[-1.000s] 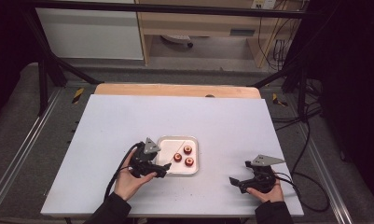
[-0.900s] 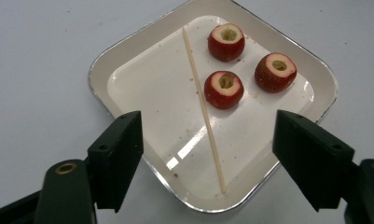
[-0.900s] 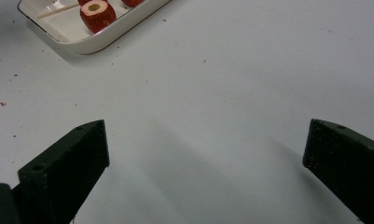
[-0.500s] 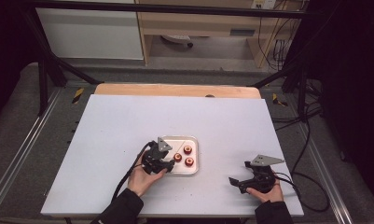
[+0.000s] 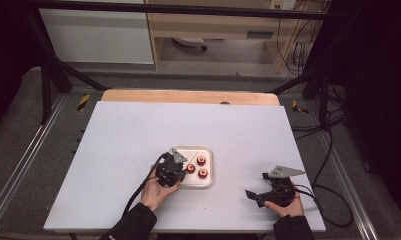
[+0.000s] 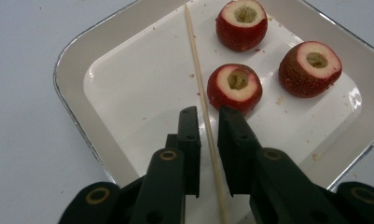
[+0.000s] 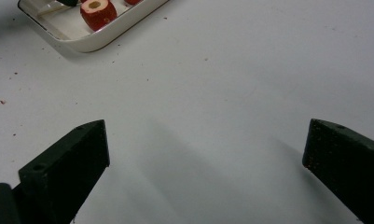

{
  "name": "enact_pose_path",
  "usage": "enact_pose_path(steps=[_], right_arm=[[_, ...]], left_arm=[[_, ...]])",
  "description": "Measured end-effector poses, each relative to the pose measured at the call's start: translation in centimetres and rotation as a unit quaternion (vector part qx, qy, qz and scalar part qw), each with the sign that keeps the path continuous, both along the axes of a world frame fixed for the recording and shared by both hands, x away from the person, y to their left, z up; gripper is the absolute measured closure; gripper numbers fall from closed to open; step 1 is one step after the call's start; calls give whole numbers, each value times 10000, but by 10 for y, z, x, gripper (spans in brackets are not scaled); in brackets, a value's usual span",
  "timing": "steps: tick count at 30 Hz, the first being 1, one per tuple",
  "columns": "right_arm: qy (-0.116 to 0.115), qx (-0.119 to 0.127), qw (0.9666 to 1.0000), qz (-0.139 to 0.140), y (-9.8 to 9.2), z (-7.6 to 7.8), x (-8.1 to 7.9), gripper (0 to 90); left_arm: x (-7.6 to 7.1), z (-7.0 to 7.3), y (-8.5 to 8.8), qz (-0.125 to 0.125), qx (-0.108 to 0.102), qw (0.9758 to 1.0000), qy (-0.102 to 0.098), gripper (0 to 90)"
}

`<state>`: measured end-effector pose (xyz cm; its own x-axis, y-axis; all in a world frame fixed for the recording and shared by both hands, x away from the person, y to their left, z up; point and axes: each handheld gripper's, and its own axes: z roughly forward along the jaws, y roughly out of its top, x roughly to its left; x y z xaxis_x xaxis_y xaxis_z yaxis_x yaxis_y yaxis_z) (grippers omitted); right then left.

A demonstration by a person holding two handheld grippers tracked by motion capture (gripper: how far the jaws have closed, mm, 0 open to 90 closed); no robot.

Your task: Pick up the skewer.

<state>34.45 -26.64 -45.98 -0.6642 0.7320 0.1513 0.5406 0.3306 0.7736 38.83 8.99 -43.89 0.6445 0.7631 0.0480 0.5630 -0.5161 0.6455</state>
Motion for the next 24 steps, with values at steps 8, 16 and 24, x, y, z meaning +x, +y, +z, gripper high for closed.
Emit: enact_pose_path(steps=[8, 16, 24], right_arm=[[4, 12, 10000, -6, 0, 0, 0, 10], [11, -4, 10000, 13, 1, -1, 0, 11], [17, -6, 10000, 19, 1, -1, 0, 11]], left_arm=[[0, -1, 0, 75, -14, 10000, -52, 875], [-1, -2, 1, 168, -100, 9998, -36, 884], [-3, 1, 6, 173, -270, 9994, -124, 886]])
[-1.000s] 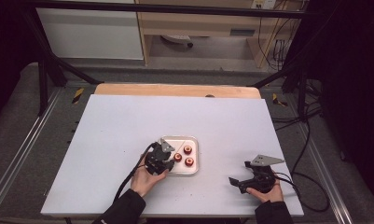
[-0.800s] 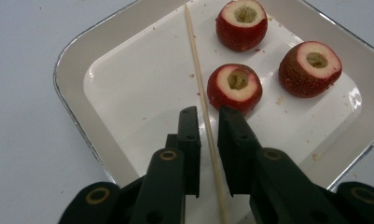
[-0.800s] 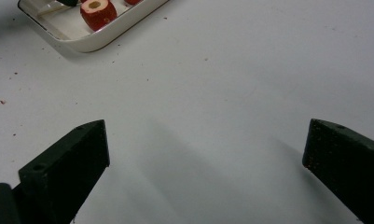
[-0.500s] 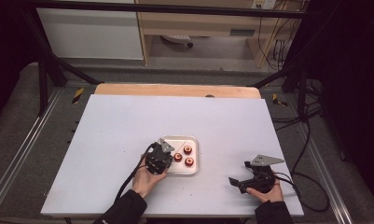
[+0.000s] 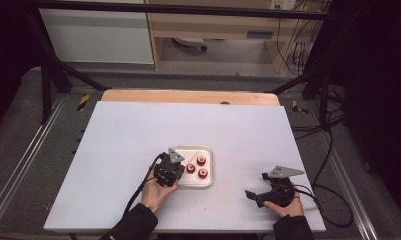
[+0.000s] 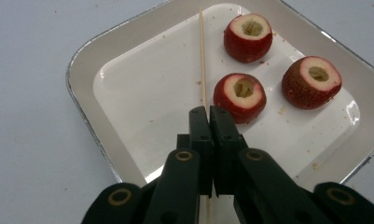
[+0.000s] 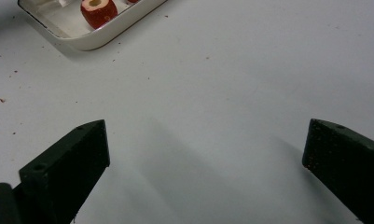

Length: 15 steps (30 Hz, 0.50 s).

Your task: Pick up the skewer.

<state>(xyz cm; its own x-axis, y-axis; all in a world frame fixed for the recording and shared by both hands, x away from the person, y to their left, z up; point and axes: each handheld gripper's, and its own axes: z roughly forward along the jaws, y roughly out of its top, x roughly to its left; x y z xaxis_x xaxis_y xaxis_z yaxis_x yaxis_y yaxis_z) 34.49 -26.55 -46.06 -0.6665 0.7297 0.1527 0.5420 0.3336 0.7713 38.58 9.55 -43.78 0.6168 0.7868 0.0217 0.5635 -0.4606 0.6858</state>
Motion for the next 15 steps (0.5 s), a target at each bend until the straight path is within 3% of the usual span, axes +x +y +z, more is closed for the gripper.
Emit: enact_pose_path(steps=[10, 15], right_arm=[[-15, -6, 10000, -4, 1, 1, -1, 12], [-80, -3, 10000, 47, 3, 4, -1, 5]], left_arm=[[-6, 13, 9, -167, -185, 9996, -106, 886], [-10, 17, 10, -370, -215, 9990, -104, 886]])
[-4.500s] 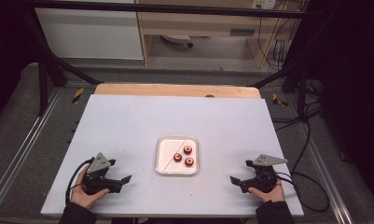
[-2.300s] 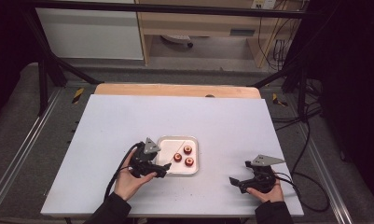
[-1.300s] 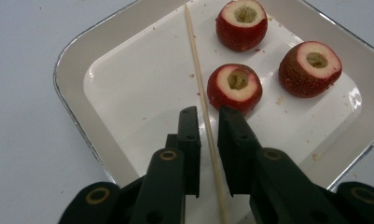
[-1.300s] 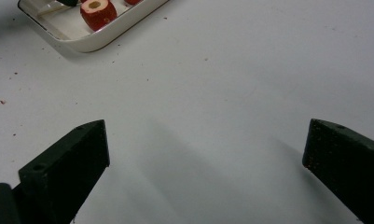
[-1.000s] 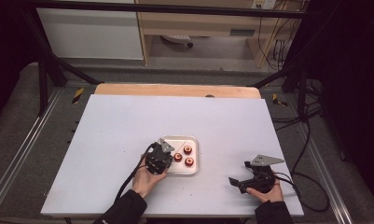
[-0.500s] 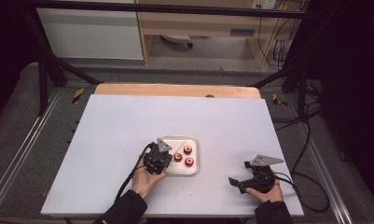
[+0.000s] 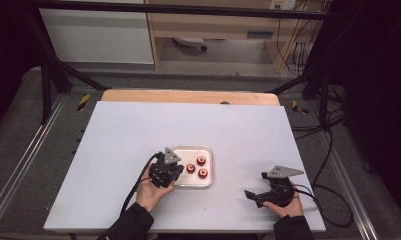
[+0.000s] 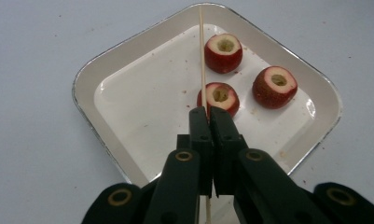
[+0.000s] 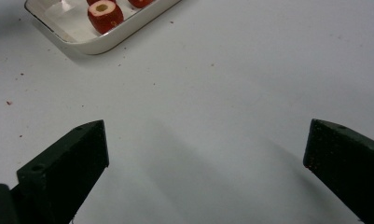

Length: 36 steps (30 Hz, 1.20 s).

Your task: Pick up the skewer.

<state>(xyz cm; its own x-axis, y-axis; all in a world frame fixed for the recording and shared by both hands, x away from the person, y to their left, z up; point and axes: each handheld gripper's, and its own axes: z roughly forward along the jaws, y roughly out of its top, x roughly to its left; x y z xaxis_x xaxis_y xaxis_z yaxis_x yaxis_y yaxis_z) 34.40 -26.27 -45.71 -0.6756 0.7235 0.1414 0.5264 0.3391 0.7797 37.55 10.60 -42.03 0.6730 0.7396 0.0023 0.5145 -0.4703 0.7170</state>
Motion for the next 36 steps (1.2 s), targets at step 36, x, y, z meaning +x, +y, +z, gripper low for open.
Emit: enact_pose_path(steps=[36], right_arm=[[-1425, -1930, 9628, 1247, 85, 41, -7, 105]], left_arm=[[-25, 23, -38, -1648, 689, 9839, -3, 886]])
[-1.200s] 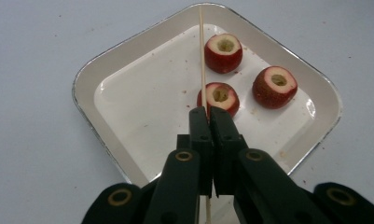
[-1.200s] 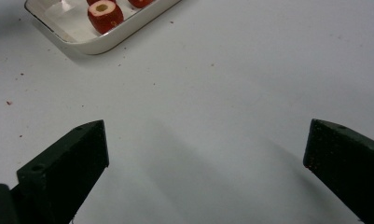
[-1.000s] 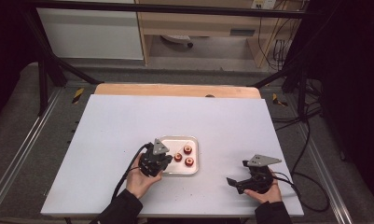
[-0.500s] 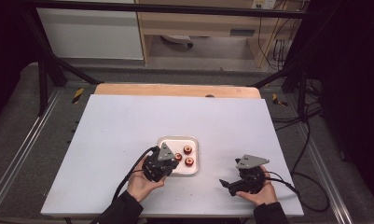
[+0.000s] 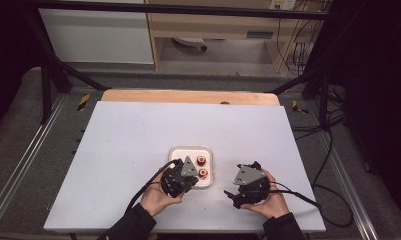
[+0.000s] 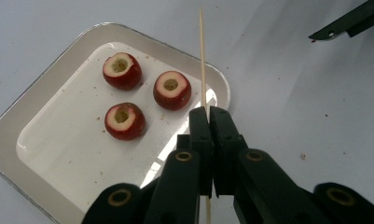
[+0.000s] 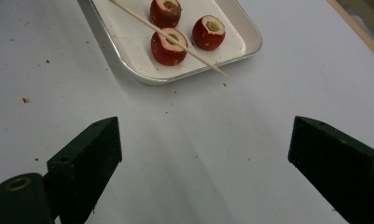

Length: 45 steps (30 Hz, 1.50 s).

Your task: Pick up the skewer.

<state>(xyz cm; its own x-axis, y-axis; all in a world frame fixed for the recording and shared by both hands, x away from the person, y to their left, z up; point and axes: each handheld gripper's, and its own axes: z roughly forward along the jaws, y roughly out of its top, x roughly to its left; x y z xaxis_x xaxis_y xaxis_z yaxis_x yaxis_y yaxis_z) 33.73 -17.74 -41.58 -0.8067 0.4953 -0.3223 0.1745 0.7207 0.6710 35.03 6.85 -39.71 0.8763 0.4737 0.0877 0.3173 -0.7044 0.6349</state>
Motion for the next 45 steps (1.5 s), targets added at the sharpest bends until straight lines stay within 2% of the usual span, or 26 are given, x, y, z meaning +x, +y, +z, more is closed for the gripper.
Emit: enact_pose_path(steps=[5, 7, 10, 11, 12, 18, 19, 24, 25, 26, 27, 28, 29, 31, 32, 33, 35, 36, 37, 39, 41, 42, 44, 45], right_arm=[[-303, -417, 9981, 332, 12, 1, -1, 163], [-367, -481, 9974, 393, 13, 1, -1, 181], [-561, -756, 9931, 696, 16, 0, -1, 248], [-561, -756, 9931, 696, 16, 0, -1, 248], [-613, -802, 9917, 799, 17, 0, -1, 289], [-916, -1257, 9800, 1241, 21, -2, 0, 423], [-916, -1257, 9800, 1241, 21, -2, 0, 423], [-1116, -1593, 9682, 1574, 23, -4, -1, 544], [-1081, -1671, 9659, 1658, 23, -5, -2, 585], [-1081, -1671, 9659, 1658, 23, -5, -2, 585], [-1114, -1716, 9641, 1694, 23, -6, -2, 602], [-1195, -1834, 9590, 1800, 23, -7, -2, 639], [-1232, -1890, 9565, 1849, 24, -7, -1, 652], [-1251, -1941, 9535, 1936, 24, -8, -2, 689], [-1251, -1941, 9535, 1936, 24, -8, -2, 689], [-1331, -2021, 9493, 2006, 24, -9, -2, 720], [-1347, -2096, 9455, 2094, 25, -10, -3, 750], [-1347, -2096, 9455, 2094, 25, -10, -3, 750], [-1362, -2176, 9421, 2160, 26, -10, -3, 777], [-1400, -2238, 9383, 2236, 27, -10, -4, 789], [-1410, -2244, 9374, 2262, 27, -10, -4, 794], [-1454, -2305, 9337, 2323, 27, -11, -4, 809], [-1495, -2344, 9309, 2371, 27, -11, -4, 834], [-1501, -2345, 9305, 2380, 27, -12, -4, 848]], left_arm=[[1, 3, -9, -156, 102, 9998, 29, 886], [1, 4, -11, -198, 131, 9997, 32, 886], [1, 5, -17, -301, 212, 9993, 39, 886], [1, 5, -18, -338, 234, 9991, 48, 886], [1, 5, -20, -346, 241, 9991, 55, 886], [1, 7, -32, -516, 272, 9982, 145, 886], [1, 7, -32, -516, 272, 9982, 145, 886], [0, 8, -39, -587, 328, 9976, 182, 886], [1, 8, -40, -597, 335, 9975, 195, 886], [1, 8, -41, -627, 356, 9972, 206, 886], [1, 8, -42, -635, 361, 9971, 218, 885], [1, 8, -42, -644, 364, 9970, 222, 886], [1, 7, -43, -650, 361, 9970, 230, 886], [1, 7, -44, -683, 377, 9966, 249, 886], [1, 7, -44, -693, 393, 9965, 253, 886], [1, 7, -44, -697, 402, 9964, 266, 886], [2, 6, -44, -702, 406, 9963, 292, 886], [2, 6, -44, -704, 415, 9962, 296, 886], [2, 6, -44, -711, 409, 9962, 303, 886], [2, 6, -44, -724, 404, 9961, 313, 886], [1, 6, -44, -730, 402, 9960, 320, 886], [1, 6, -44, -736, 402, 9959, 326, 886], [1, 6, -44, -749, 412, 9958, 331, 886], [2, 6, -45, -755, 413, 9957, 336, 886]])
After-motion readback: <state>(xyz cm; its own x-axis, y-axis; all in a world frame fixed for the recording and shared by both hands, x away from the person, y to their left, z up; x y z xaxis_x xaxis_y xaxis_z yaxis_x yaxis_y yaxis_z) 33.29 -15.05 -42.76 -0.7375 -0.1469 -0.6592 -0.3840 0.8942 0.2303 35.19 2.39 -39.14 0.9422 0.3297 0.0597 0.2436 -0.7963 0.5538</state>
